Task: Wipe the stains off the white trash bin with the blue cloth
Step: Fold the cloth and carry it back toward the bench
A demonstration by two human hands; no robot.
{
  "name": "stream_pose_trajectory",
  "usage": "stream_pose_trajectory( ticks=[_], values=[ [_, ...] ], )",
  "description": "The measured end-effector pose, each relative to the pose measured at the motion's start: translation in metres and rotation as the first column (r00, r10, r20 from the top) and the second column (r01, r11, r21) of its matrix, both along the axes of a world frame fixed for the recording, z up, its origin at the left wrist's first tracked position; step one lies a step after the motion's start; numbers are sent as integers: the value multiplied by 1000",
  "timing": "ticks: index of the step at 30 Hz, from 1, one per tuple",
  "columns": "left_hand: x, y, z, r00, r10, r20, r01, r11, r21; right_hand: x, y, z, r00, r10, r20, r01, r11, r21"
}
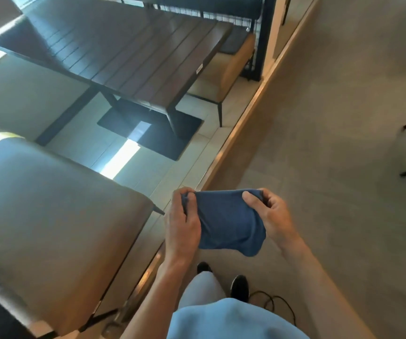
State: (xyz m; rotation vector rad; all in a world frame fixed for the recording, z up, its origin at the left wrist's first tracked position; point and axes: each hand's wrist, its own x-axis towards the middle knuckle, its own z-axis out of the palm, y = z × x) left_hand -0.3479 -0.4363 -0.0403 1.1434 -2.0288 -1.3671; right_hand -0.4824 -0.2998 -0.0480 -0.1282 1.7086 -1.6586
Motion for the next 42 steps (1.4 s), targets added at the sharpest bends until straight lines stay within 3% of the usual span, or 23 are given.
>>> stream_pose_trajectory(
  ticks=[9,15,25,32,42],
  values=[
    [-138,-62,-18,1000,20,8,-20,999,32,-129,-59,-16,996,-68,-57,69,998,15],
    [-240,-114,-13,1000,6,16,-9,990,140,-225,-114,-16,994,-106,-41,108,993,53],
    [-400,-209,-18,990,-134,33,134,991,26,-371,-189,-10,985,-160,-69,165,984,67],
    [-528,-244,-23,992,-128,2,127,992,17,-505,-228,-26,994,-82,-69,86,994,68],
    [-736,-288,-26,999,33,41,-36,996,76,-732,-285,-20,989,99,-111,-88,991,101]
  ],
)
